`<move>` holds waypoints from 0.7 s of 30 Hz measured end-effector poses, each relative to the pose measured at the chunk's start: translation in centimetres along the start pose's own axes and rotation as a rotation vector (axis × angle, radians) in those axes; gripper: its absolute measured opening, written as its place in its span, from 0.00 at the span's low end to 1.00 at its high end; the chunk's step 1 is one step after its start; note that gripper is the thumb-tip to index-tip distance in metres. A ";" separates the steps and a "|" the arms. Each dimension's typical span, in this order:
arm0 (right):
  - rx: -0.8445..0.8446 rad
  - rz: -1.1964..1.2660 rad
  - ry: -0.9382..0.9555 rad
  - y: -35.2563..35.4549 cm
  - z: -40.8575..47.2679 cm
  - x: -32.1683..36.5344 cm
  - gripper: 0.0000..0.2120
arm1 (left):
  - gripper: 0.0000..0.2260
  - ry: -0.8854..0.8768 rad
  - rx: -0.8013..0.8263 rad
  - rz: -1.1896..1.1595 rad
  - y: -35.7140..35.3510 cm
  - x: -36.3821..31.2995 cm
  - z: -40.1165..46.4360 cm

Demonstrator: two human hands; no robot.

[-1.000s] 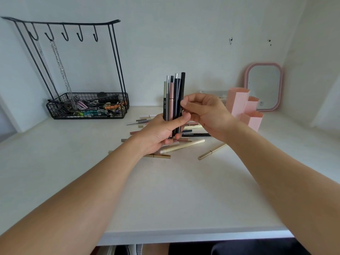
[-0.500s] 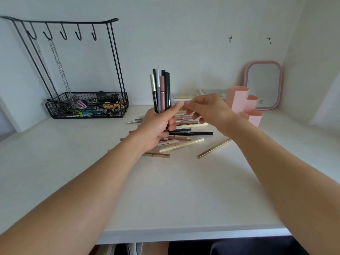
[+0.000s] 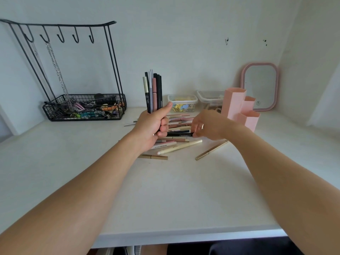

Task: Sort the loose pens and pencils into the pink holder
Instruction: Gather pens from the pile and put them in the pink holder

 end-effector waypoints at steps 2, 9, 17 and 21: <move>-0.016 0.015 -0.008 0.3 0.1 -0.1 0.05 | 0.12 0.016 -0.013 0.008 0.1 0.0 -0.1; -0.229 0.692 -0.059 1.9 0.4 0.4 0.03 | 0.14 0.042 -0.007 0.082 -0.6 0.4 -0.4; -0.186 1.276 0.052 1.4 -0.3 2.8 0.03 | 0.16 -0.002 0.084 0.072 -1.1 0.3 -0.7; -0.103 1.342 0.036 1.0 -0.3 2.9 0.02 | 0.17 -0.050 0.127 0.146 -1.3 0.2 -0.8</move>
Point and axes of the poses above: each hand's wrist, its own z-axis towards the middle knuckle, its own y-axis out of the back of the hand, x = y × z, the point moved 5 cm from there along z, towards the middle knuckle, and after that the axes turned 5 degrees about z, right-handed, at the moved point
